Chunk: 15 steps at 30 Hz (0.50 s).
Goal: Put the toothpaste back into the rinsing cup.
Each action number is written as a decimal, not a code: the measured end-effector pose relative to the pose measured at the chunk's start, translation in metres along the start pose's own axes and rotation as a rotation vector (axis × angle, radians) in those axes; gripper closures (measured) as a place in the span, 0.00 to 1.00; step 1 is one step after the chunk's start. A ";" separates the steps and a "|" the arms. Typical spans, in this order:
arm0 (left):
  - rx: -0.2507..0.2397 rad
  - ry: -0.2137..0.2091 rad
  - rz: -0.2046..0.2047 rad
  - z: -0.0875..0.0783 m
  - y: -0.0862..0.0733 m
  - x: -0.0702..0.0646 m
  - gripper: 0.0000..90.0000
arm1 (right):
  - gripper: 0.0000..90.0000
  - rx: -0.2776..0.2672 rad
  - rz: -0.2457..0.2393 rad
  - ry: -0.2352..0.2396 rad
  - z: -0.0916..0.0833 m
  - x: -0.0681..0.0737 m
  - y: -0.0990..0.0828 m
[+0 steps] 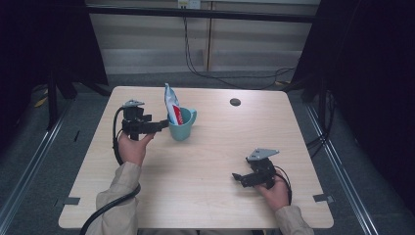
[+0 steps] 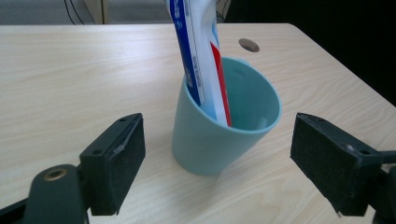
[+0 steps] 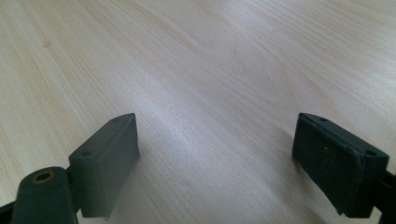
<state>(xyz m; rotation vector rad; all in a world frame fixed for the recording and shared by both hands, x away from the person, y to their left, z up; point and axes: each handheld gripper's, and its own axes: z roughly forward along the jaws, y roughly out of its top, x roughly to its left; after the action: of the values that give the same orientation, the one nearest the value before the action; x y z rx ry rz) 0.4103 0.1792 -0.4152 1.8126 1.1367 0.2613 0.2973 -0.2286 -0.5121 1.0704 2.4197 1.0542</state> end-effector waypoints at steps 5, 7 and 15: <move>0.006 -0.013 -0.009 -0.001 -0.011 0.002 0.20 | 0.15 0.001 0.002 0.000 0.000 0.000 0.000; -0.001 -0.024 -0.013 -0.001 -0.018 0.002 0.20 | 0.15 0.001 0.001 0.001 0.000 0.000 0.000; -0.004 -0.034 -0.013 -0.002 -0.032 0.000 0.19 | 0.15 0.000 -0.002 0.002 0.000 0.000 0.000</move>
<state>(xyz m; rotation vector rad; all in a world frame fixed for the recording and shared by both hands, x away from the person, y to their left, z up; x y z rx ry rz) 0.3902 0.1837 -0.4401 1.7986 1.1234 0.2244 0.2972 -0.2285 -0.5121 1.0673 2.4220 1.0553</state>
